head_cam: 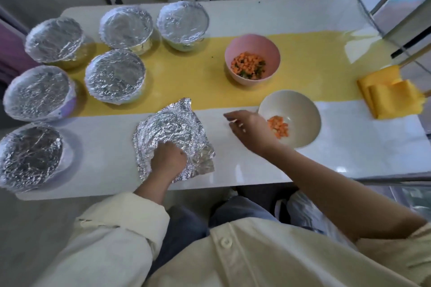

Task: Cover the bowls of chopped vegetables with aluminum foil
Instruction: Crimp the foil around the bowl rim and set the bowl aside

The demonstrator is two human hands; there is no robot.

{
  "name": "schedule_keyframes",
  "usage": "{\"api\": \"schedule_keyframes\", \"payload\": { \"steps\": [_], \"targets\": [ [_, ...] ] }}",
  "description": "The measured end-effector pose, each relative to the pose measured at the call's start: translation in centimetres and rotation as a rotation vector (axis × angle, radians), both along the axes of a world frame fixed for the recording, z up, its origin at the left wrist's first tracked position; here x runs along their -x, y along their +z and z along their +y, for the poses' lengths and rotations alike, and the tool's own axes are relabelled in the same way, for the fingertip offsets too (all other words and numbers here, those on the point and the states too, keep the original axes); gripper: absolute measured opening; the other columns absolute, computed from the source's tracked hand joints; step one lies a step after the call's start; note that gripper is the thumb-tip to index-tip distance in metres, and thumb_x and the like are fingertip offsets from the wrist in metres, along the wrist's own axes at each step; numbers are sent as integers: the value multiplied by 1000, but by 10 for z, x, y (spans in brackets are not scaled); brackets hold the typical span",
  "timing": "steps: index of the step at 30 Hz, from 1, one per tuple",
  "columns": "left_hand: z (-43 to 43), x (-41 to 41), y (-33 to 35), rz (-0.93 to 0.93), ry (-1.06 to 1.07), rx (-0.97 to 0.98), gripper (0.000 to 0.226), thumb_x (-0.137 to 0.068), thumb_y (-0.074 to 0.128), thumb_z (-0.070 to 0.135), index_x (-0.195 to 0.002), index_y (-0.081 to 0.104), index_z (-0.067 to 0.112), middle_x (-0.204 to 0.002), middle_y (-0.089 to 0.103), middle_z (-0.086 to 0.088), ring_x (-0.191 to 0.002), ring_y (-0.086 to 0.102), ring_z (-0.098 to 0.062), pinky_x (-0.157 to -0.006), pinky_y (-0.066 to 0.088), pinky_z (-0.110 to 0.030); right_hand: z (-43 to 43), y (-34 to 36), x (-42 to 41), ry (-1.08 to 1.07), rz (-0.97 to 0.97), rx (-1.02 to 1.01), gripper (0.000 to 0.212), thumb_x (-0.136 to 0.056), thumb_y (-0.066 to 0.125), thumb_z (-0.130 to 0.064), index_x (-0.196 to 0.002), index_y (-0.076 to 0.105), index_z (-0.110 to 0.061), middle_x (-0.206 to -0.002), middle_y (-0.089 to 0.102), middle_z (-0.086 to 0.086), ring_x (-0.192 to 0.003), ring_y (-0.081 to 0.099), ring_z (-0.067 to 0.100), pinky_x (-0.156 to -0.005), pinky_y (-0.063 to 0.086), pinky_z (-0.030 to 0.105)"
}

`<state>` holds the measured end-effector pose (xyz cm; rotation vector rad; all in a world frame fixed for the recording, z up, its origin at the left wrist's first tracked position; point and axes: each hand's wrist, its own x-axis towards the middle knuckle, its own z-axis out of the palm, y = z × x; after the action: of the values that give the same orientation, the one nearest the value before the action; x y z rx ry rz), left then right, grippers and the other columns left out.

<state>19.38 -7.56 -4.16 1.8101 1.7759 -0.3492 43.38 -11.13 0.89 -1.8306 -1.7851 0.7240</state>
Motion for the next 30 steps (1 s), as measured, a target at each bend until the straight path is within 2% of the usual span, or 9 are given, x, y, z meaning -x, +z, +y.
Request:
{"api": "schedule_keyframes", "payload": {
  "steps": [3,8,11,15,17,19,25,28,30],
  "targets": [
    [3,-30,3,-48,13,-96,34,-93,51,27,-105,63,-2,-110,63,-22,-97,60,-37,-70,48,-40,-3,6,-50,-238,-60,-113,36,-93,54,-11,-129,59,-11,-127,61,9,-105,61,28,-85,52,43],
    [-8,-81,6,-62,-8,61,72,-87,64,50,-139,44,4,-141,45,-23,-131,43,-39,-101,43,-43,-25,-8,-104,-547,-365,105,66,-89,55,-16,-149,30,-11,-158,20,18,-145,18,35,-112,20,51],
    [-12,-92,3,-2,1,64,81,-82,70,54,-140,41,7,-142,39,-23,-134,39,-39,-101,41,-44,-31,-12,-122,-676,-204,297,72,-93,51,-16,-153,13,-7,-151,30,21,-134,34,39,-103,34,49],
    [-15,-97,2,7,-3,-6,88,-77,79,47,-138,37,0,-141,40,-23,-133,39,-39,-99,42,-43,-37,-15,-132,-697,-131,285,56,-92,48,-12,-145,32,-7,-138,46,19,-122,48,38,-95,40,43],
    [-16,-99,4,12,21,-39,90,-74,83,43,-136,36,-3,-140,41,-22,-131,41,-38,-95,46,-46,-37,-17,-132,-680,-96,307,35,-88,46,-17,-121,53,-7,-117,57,18,-105,55,37,-82,43,39],
    [-17,-98,3,20,26,-53,90,-73,85,39,-135,36,-4,-138,41,-23,-130,41,-38,-94,47,-47,-37,-19,-132,-637,-23,342,17,-84,45,-15,-91,54,-3,-91,59,16,-82,58,35,-66,46,37],
    [-23,-81,6,51,-67,-123,67,-79,80,23,-128,46,-8,-134,43,-23,-125,40,-37,-103,36,-39,-39,-25,-118,-558,422,447,15,-90,49,-3,-104,55,-2,-89,56,7,-67,64,24,-62,60,39],
    [-25,-70,4,23,-26,-127,63,-76,81,19,-123,50,-9,-128,46,-25,-119,45,-39,-97,40,-41,-35,-28,-108,-530,498,458,16,-91,51,-3,-106,56,-2,-90,55,7,-72,63,23,-59,58,33],
    [-24,-64,2,10,-12,-206,40,-80,73,17,-108,59,-8,-113,56,-26,-105,54,-40,-86,44,-44,-31,-28,-104,-525,525,457,17,-90,52,-3,-107,56,-1,-91,56,8,-75,63,24,-59,57,32]
  ]
}}
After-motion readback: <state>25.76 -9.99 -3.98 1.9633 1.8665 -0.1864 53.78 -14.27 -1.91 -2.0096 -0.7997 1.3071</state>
